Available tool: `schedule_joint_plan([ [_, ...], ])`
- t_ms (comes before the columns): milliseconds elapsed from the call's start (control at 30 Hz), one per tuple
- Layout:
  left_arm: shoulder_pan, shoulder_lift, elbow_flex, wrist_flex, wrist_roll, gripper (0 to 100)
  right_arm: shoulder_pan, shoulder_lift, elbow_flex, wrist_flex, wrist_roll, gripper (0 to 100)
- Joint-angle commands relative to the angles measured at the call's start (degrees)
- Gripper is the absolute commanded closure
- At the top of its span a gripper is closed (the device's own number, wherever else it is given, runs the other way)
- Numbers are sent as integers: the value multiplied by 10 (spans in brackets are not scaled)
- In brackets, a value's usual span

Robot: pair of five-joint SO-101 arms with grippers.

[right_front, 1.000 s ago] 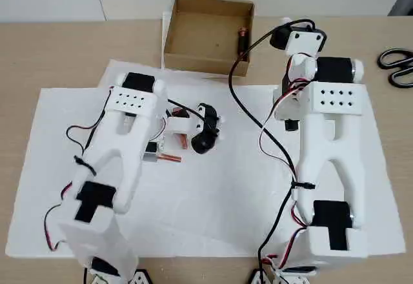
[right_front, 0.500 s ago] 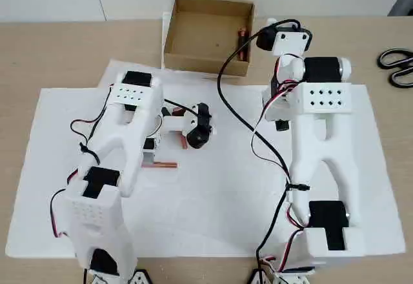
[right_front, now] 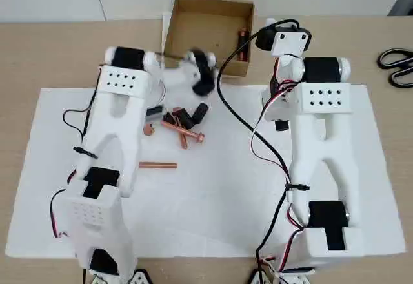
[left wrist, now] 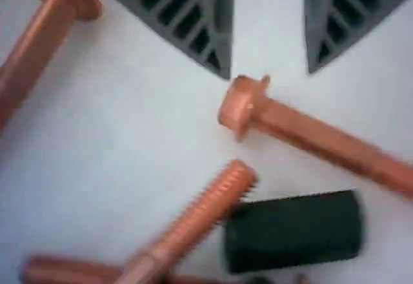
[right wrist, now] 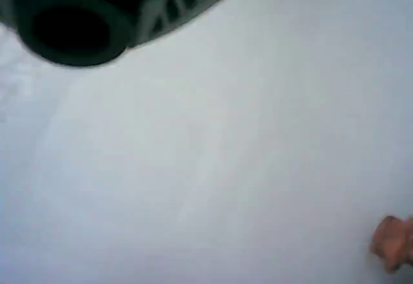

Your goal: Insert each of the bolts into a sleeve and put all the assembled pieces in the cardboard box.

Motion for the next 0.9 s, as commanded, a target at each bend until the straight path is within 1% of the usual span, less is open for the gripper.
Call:
schedule_joint_plan([
  [0, -3, -10, -59, 12, 476, 928, 0, -33, -3, -15, -2, 995],
  [33, -3, -17, -54, 13, 558, 928, 0, -33, -3, -20, -2, 995],
  [100, -1, -42, -16, 13, 664, 929, 0, -34, -4, -21, -2, 995],
  [167, 2, -78, 40, 13, 738, 938, 0, -34, -4, -22, -2, 995],
  [300, 18, -162, 187, 12, 854, 937, 0, -34, -4, -30, -1, 995],
  [433, 48, -219, 291, 11, 909, 887, -1, -34, -4, -33, -1, 995],
  [567, 41, -219, 356, 4, 981, 807, -3, -34, -4, -33, -1, 995],
  [700, 18, -219, 392, -30, 993, 803, -4, -34, -4, -33, -1, 995],
  [867, -9, -220, 440, -89, 1028, 804, -3, -34, -4, -29, -2, 995],
])
